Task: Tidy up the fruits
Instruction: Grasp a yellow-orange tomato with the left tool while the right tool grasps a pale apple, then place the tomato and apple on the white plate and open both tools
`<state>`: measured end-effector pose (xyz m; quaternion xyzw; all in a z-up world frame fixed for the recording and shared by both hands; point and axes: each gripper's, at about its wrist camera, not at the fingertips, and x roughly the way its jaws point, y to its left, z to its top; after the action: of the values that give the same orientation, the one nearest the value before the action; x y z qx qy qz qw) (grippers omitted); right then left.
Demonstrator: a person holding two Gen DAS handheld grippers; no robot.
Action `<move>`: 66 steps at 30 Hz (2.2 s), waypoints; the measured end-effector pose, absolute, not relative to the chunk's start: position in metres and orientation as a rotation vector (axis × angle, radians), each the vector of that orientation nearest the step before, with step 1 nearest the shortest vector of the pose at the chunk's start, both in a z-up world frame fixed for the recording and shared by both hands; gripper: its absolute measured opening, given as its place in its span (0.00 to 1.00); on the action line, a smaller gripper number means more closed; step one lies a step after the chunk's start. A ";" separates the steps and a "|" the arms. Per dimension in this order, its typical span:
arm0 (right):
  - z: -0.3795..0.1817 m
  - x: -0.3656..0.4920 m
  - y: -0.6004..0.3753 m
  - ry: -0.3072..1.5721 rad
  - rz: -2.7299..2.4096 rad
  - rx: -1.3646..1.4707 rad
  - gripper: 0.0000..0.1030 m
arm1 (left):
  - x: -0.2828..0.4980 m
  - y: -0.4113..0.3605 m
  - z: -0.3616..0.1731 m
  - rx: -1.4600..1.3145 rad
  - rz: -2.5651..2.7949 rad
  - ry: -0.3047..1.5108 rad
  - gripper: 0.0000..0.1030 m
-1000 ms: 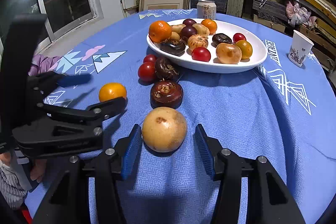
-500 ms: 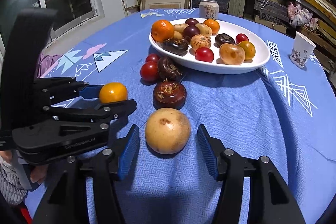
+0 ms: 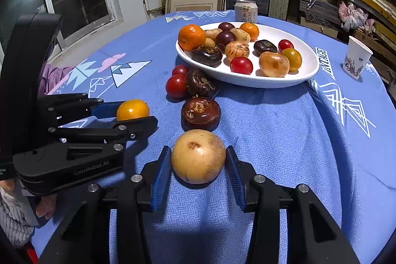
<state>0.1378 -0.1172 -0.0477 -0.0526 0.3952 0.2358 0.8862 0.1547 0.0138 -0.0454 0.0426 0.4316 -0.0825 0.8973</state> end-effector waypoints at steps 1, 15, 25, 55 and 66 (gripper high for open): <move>-0.048 0.137 -0.116 0.820 0.487 -0.118 0.45 | 0.155 0.014 -0.045 0.089 -0.171 0.894 0.37; -0.048 0.134 -0.114 0.818 0.478 -0.130 0.44 | 0.147 0.014 -0.038 0.094 -0.160 0.838 0.36; -0.022 0.121 -0.143 0.754 0.479 -0.023 0.44 | 0.131 0.008 -0.011 0.078 -0.172 0.765 0.36; -0.002 0.344 -0.167 0.764 0.308 -0.032 0.44 | 0.415 -0.072 0.010 0.034 -0.168 0.950 0.36; -0.017 0.348 -0.170 0.776 0.327 0.009 0.53 | 0.425 -0.067 -0.014 -0.030 -0.179 1.021 0.42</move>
<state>0.3484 -0.1701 -0.0166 0.0045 0.3764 0.1587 0.9128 0.4249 -0.0672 -0.0142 -0.0144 0.4879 -0.0854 0.8686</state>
